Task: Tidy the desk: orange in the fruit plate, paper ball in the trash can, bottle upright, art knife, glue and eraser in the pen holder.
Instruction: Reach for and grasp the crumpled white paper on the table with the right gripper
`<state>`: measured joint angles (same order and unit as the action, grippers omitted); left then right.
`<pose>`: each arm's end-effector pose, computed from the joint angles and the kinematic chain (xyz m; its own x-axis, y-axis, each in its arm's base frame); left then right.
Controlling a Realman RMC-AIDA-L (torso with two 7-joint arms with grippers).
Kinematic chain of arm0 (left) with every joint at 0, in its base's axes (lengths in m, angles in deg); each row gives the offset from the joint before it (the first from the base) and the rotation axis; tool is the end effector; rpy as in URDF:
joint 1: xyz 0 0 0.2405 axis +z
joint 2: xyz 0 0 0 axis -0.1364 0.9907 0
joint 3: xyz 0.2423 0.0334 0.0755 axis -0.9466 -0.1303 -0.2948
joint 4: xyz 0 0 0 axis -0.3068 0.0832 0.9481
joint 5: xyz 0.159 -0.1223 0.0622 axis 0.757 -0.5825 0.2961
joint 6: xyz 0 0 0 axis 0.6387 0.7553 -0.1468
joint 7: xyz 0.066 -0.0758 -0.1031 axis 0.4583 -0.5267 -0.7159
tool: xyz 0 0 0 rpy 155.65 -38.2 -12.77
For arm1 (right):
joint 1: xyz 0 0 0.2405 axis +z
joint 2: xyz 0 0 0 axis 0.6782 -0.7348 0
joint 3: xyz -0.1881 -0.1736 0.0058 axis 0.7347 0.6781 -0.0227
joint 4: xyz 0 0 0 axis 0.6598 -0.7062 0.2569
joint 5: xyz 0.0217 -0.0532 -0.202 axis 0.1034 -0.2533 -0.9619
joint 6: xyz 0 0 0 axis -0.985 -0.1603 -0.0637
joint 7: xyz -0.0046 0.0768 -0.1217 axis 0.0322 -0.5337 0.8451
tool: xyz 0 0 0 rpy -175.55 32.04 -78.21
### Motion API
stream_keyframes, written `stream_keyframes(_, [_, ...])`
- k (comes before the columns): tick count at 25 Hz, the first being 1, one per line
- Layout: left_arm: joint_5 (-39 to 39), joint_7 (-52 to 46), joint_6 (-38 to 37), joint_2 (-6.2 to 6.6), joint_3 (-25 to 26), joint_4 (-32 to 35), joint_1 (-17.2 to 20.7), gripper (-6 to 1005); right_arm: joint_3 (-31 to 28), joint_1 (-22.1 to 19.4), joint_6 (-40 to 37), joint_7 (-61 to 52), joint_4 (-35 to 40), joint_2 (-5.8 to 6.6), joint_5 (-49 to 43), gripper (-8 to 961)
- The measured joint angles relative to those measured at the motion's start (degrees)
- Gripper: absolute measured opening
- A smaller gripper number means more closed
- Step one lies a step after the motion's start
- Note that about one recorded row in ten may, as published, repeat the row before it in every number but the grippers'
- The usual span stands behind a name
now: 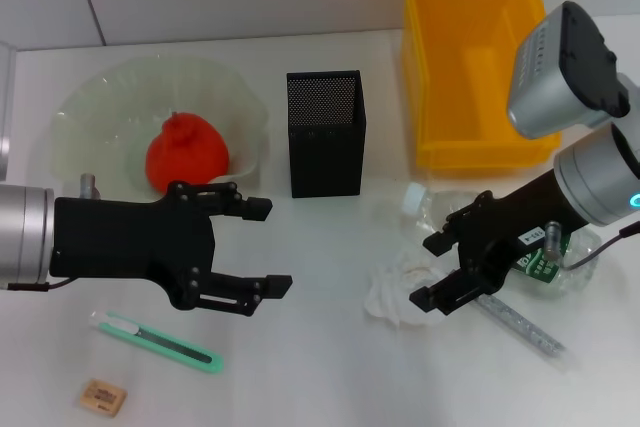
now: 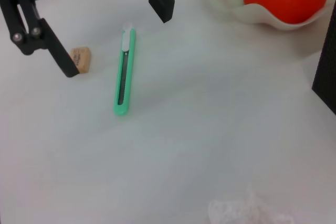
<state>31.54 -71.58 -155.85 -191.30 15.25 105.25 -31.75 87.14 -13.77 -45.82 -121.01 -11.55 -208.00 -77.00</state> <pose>-0.1996 0.3106 -0.0019 0.9365 0.1090 0.3334 0.1347 -0.9894 -0.0548 0.1967 0.3268 -0.0005 0.8935 -0.4331 0.1187 -0.4158 -0.8977 -0.1455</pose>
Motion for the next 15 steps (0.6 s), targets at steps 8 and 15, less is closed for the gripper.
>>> stream_keyframes(8, [0.0, 0.17, 0.61, 0.07, 0.02, -0.81, -0.01, 840, 1.49, 1.03, 2.03, 0.29, -3.01, 0.03, -0.86, 769])
stream_keyframes(15, [-0.01, 0.67, 0.68, 0.06, 0.02, -0.87, -0.02, 838, 2.45, 1.25, 3.12, 0.16, -4.22, -0.01, -1.24, 769])
